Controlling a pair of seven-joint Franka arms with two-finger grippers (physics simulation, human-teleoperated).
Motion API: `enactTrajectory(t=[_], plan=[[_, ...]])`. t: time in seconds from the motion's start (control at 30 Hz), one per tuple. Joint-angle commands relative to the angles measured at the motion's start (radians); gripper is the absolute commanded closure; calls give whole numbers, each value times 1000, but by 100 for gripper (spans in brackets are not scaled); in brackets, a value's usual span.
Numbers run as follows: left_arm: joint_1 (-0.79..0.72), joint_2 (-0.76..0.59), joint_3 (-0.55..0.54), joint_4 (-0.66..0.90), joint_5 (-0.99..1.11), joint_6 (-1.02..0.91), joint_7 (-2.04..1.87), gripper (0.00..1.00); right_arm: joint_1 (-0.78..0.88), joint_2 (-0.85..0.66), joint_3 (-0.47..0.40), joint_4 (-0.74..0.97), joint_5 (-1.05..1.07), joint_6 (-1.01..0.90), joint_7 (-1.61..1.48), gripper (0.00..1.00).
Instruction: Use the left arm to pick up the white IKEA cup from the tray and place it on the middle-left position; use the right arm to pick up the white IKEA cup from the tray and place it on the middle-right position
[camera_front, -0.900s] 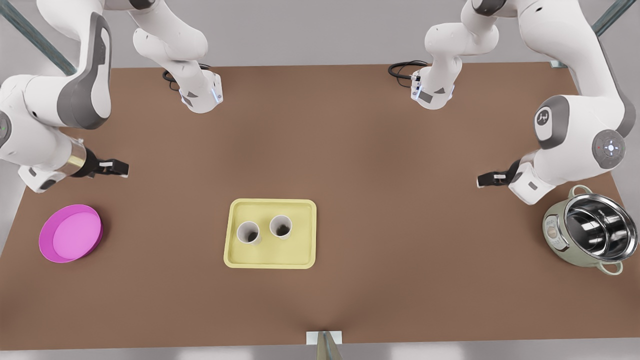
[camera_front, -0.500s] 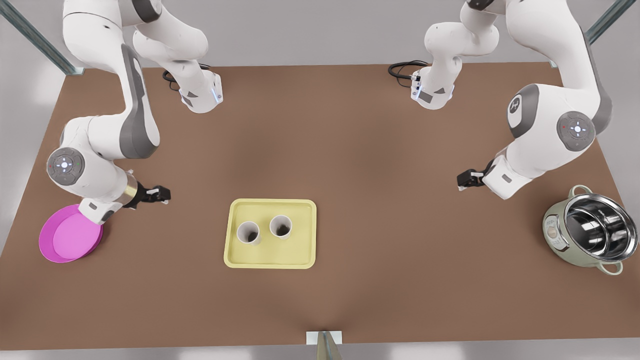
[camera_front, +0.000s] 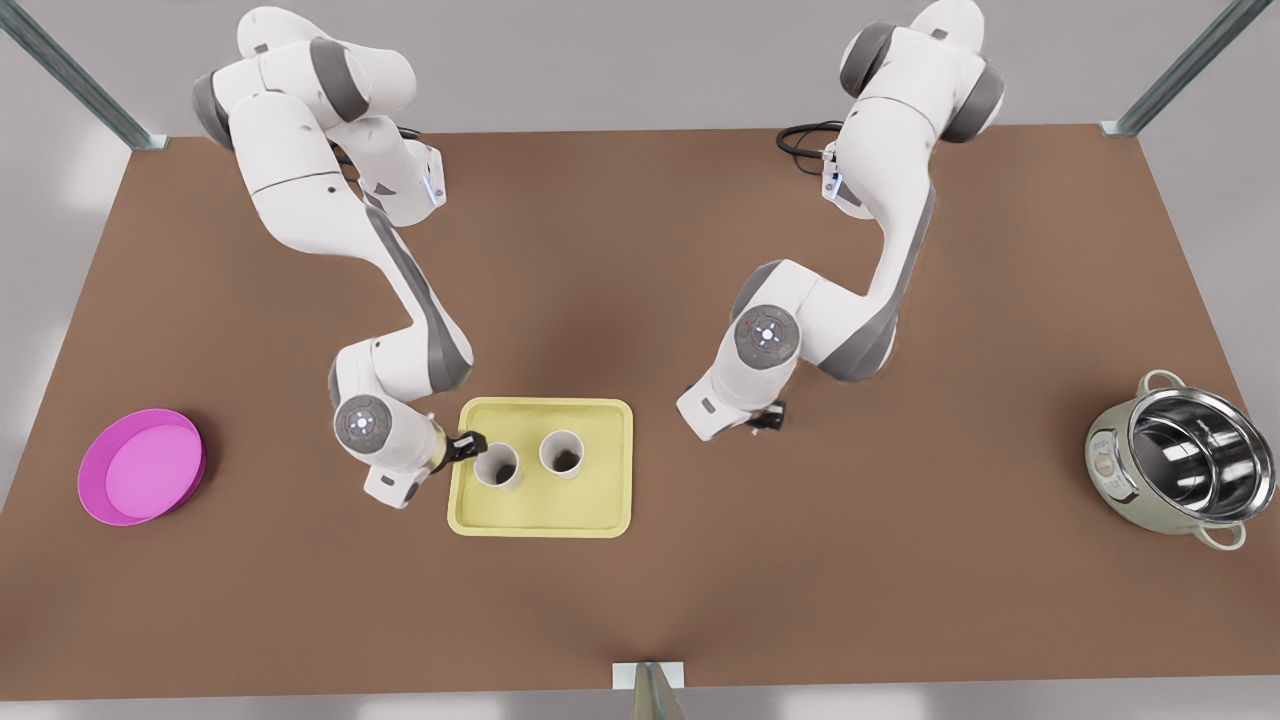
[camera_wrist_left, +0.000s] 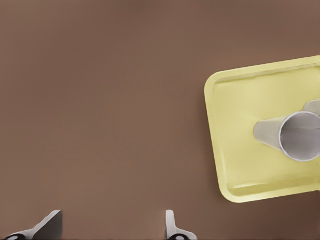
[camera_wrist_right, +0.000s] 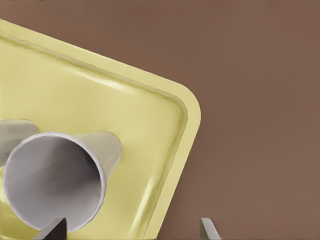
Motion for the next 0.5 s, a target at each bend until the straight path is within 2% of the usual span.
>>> enactTrajectory(t=[0.0,0.03,0.07,0.17,0.27,0.33,0.43,0.47], plan=[[-48,39,2,20,77,124,-582,0,11,13,3,4,1,91,117,0],[-60,85,2,98,77,125,-604,0,10,23,2,10,7,97,119,1],[-91,196,9,227,77,118,-640,0,10,36,2,10,9,107,120,4],[-120,240,9,271,78,174,-685,0,10,66,0,20,10,160,120,4],[-163,279,12,290,81,218,-694,0,12,79,6,20,12,173,119,12],[-195,291,20,290,115,208,-725,0,12,92,21,21,12,173,120,13],[-228,303,34,290,117,213,-751,0,12,96,41,23,50,173,119,24],[-226,305,37,291,115,254,-746,0,12,96,41,23,50,173,115,34]])
